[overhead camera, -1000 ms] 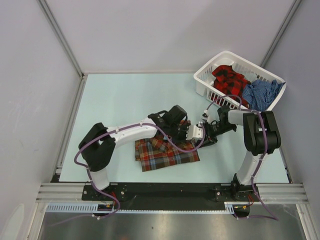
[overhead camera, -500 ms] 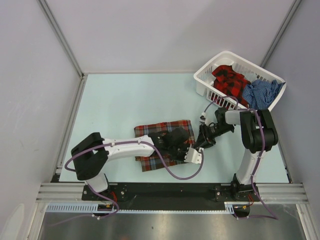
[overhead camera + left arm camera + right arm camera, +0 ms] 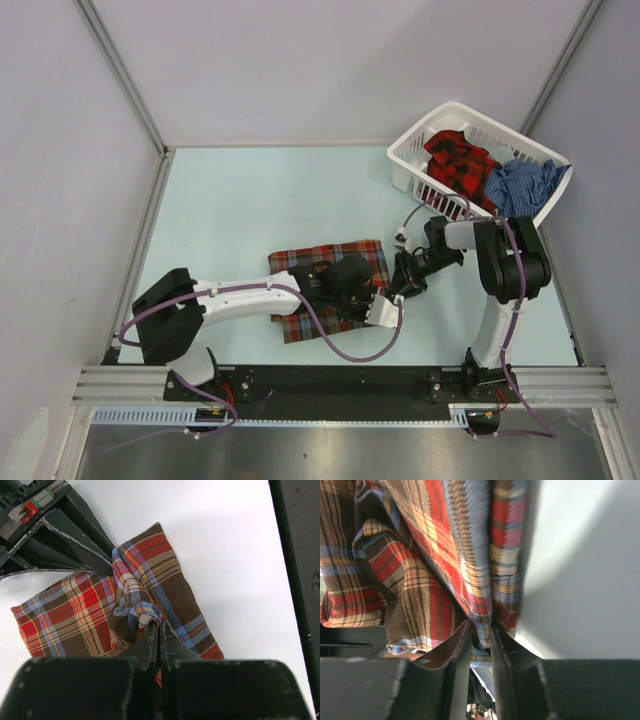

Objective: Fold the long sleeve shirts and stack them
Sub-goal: Fold the shirt

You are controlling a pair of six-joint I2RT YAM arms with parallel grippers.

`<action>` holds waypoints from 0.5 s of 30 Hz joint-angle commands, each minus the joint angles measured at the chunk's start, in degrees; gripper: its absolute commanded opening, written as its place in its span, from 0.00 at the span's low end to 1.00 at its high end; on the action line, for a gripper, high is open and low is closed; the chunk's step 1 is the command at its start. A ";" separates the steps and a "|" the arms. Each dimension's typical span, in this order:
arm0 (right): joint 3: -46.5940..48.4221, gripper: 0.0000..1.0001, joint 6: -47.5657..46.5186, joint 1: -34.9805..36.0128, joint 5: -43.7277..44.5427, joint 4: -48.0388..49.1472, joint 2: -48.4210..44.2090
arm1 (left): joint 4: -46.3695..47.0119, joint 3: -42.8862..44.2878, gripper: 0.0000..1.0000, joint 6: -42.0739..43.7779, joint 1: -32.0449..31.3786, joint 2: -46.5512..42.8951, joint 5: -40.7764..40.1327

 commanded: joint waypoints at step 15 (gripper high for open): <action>6.15 0.00 -6.49 -2.58 2.66 -9.56 2.04 | -6.32 7.05 0.45 -11.84 14.91 -1.68 5.03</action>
